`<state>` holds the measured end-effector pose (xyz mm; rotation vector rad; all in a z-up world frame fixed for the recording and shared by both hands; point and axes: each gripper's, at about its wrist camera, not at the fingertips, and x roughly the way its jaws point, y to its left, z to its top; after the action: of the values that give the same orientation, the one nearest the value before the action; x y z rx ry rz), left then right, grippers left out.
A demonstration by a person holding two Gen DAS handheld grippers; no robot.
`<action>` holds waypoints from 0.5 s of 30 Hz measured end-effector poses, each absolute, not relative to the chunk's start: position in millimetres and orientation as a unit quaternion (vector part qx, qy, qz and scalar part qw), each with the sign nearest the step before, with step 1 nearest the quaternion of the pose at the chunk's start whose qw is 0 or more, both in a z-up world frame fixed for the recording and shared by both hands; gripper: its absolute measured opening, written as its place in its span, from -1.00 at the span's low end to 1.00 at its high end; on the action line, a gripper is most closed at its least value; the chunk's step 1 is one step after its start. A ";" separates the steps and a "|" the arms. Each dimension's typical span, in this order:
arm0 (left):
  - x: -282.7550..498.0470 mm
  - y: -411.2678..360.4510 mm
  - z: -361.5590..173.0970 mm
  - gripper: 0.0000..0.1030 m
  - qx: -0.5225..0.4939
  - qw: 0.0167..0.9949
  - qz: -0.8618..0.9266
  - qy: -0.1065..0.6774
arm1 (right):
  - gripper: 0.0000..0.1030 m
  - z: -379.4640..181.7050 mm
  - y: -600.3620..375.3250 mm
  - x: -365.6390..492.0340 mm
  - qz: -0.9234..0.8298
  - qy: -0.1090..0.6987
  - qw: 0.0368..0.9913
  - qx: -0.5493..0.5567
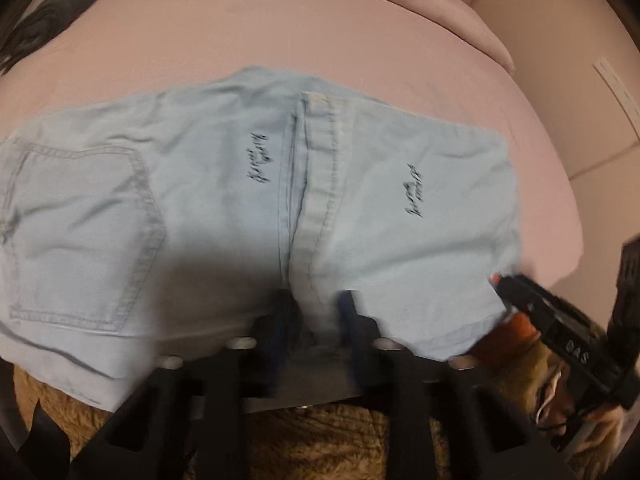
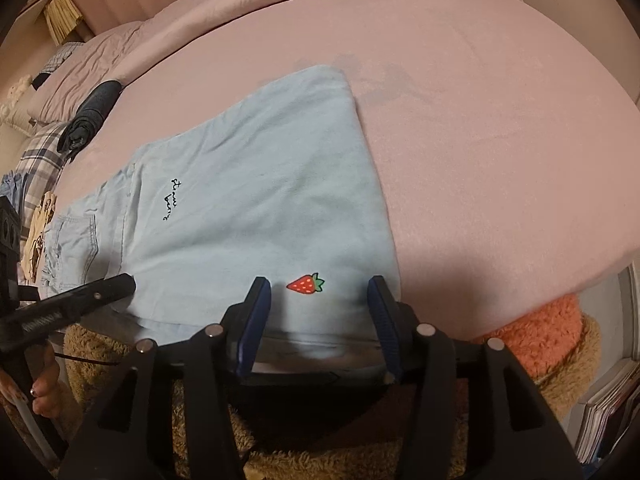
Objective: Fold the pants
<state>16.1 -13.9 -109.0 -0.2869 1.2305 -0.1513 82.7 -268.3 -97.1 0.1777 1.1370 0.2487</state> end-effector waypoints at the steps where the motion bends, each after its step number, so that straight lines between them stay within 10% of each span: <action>1: 15.1 -13.3 -107.8 -0.65 -0.136 0.805 -0.067 0.573 | 0.00 -96.9 -269.8 82.6 0.118 0.536 0.832 0.084; 15: 8.5 -0.6 -108.4 -0.72 -0.142 0.798 -0.050 0.584 | -0.01 -95.6 -260.8 79.7 0.118 0.538 0.832 0.067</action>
<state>8.5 -0.6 -108.4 -0.3043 1.2526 -0.1064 79.7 -260.8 -95.6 0.1418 1.1407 0.2500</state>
